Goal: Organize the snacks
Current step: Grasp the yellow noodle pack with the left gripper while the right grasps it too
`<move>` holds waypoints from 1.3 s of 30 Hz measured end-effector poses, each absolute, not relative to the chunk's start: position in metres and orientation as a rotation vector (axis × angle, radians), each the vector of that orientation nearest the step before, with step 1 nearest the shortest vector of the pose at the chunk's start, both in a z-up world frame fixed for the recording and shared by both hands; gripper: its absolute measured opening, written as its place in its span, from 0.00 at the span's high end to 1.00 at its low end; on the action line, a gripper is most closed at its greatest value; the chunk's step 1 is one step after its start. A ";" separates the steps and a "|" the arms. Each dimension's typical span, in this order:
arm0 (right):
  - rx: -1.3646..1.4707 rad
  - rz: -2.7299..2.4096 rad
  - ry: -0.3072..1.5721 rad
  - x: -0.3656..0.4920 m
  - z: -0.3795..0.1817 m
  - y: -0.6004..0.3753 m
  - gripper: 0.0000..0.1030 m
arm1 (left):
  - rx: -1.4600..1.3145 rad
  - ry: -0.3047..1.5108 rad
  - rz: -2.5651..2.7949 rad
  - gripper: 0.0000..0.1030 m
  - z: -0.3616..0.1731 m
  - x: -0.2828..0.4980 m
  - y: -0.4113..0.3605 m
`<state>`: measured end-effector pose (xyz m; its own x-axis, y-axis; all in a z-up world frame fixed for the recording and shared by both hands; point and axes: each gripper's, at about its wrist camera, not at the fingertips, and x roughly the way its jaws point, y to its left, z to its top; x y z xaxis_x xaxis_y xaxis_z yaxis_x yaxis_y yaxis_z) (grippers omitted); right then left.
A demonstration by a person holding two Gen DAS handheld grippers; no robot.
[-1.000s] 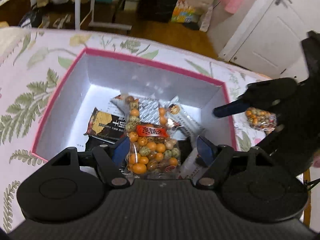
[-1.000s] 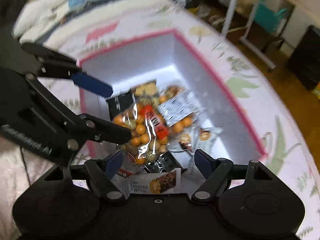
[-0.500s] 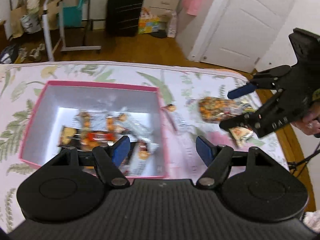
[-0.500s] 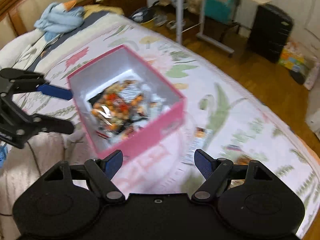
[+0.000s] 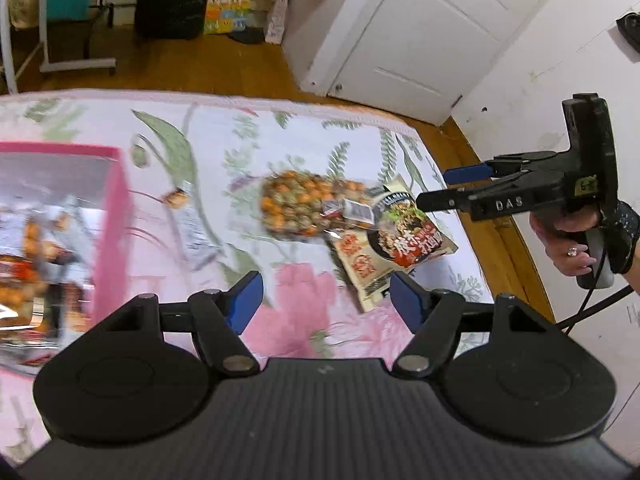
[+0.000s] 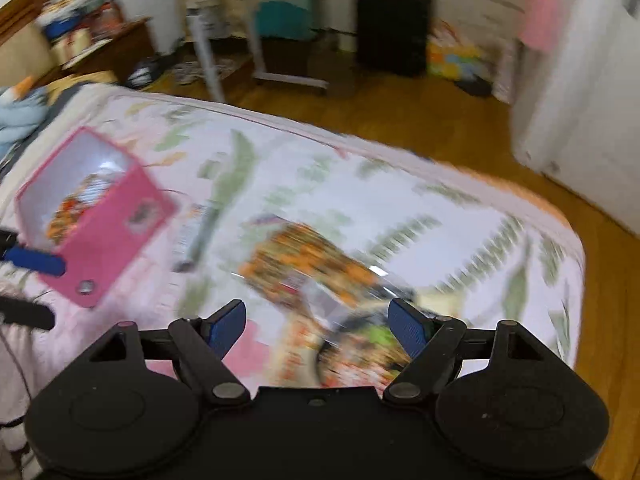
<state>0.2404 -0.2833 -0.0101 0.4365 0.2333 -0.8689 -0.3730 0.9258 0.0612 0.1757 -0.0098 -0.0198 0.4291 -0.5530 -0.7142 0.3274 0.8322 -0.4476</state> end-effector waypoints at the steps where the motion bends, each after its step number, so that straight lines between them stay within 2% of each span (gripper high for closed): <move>1: -0.122 0.348 1.068 0.244 -0.018 -0.296 0.25 | -0.263 0.993 -0.563 0.33 -0.027 0.179 -0.019; 7: -0.025 0.217 1.131 0.258 -0.063 -0.354 0.35 | -0.342 1.012 -0.545 0.32 -0.072 0.204 -0.071; 12: 0.002 0.204 1.122 0.258 -0.086 -0.377 0.35 | -0.372 1.075 -0.500 0.33 -0.108 0.224 -0.105; 19: 0.214 0.232 1.154 0.264 -0.116 -0.400 0.35 | -0.425 1.130 -0.451 0.32 -0.141 0.239 -0.129; 22: 0.327 0.253 1.200 0.267 -0.120 -0.404 0.39 | -0.519 1.169 -0.465 0.30 -0.157 0.244 -0.134; 25: 0.285 0.256 1.180 0.267 -0.123 -0.399 0.39 | -0.619 1.176 -0.462 0.33 -0.167 0.243 -0.134; 26: 0.315 0.259 1.172 0.267 -0.126 -0.400 0.39 | -0.616 1.160 -0.469 0.37 -0.166 0.242 -0.136; 27: 0.361 0.262 1.169 0.266 -0.129 -0.402 0.39 | -0.607 1.149 -0.480 0.49 -0.166 0.241 -0.137; 29: 0.367 0.265 1.156 0.263 -0.131 -0.400 0.47 | -0.596 1.128 -0.504 0.52 -0.165 0.237 -0.141; 32: 0.353 0.282 1.168 0.255 -0.123 -0.396 0.56 | -0.571 1.135 -0.514 0.53 -0.161 0.229 -0.145; 37: 0.330 0.234 1.247 0.229 -0.117 -0.382 0.55 | -0.523 1.205 -0.531 0.53 -0.150 0.212 -0.145; 39: 0.333 0.224 1.256 0.215 -0.116 -0.377 0.49 | -0.524 1.235 -0.547 0.52 -0.148 0.204 -0.142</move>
<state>0.2154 -0.3766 -0.1164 0.2970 0.3451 -0.8903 0.0155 0.9305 0.3659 0.2039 -0.1417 -0.1484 0.2367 -0.6458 -0.7259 0.1039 0.7597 -0.6419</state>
